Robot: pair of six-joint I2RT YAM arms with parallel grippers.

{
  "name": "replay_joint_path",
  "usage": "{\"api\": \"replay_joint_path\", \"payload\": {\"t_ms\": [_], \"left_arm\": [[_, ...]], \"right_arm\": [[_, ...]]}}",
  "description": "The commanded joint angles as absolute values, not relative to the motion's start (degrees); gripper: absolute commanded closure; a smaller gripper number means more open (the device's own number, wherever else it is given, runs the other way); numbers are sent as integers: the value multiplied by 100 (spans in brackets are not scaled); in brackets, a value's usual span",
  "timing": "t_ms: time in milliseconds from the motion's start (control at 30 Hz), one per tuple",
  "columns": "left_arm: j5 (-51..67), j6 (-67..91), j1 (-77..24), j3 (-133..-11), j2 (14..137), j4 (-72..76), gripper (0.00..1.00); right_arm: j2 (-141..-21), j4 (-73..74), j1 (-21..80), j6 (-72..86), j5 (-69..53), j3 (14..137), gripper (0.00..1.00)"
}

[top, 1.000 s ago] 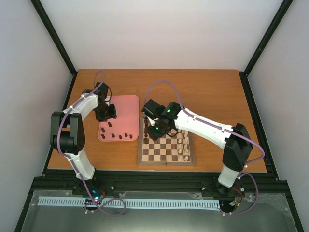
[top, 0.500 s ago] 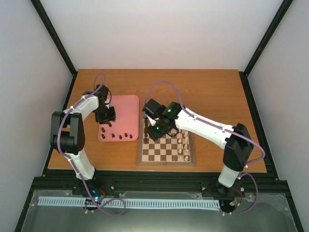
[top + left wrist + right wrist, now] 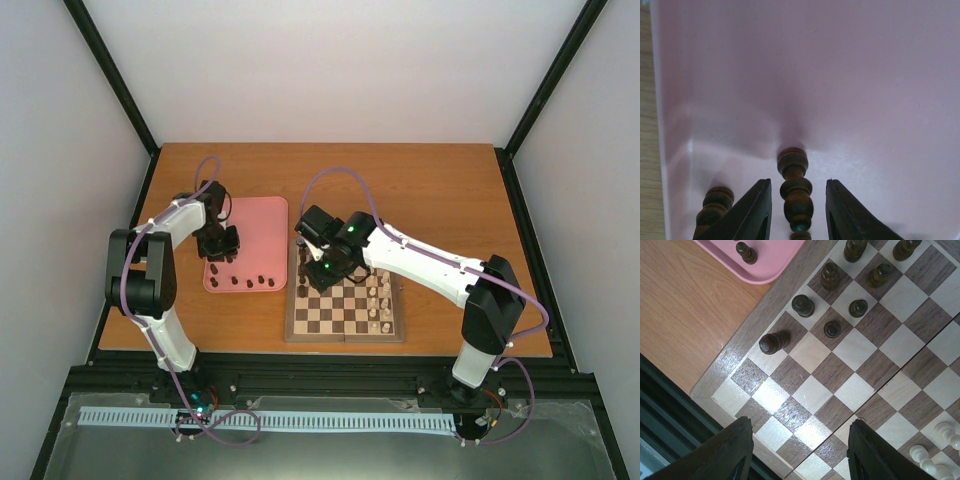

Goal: Set up the chess pieces on the board
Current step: Pick up the chess piece from the storage box, then place the chess piece on the chessboard.

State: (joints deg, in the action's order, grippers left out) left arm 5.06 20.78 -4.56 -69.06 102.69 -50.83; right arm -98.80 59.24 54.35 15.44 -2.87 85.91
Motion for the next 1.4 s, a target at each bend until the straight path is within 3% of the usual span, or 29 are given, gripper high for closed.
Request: {"api": "replay_joint_path", "payload": {"t_ms": [0,400,500,633,1200,1367], "left_arm": [[371,2072,-452,-6882,10281,-5049,68],[349,2055,-449,-6996,10335,-5064,79],[375,2048,-450,-6967,10358,-5041,91],[408,2050,-450,-6959,10380,-5020,99],[745,2175,-629,-7855,8775,-6307,99],[971,2541,-1344,-7725,8220,-6574,99]], "right_arm": [[-9798,5854,5396,1503,-324,8519,47],[-9844,5832,5396,1488,-329,8521,46],[-9837,5836,5396,1494,-302,8526,46],[-9810,5843,5396,1511,-323,8467,46],[-9537,5486,5395,1696,-281,7801,39],[-9478,5361,5379,1711,0,7620,29]]}}
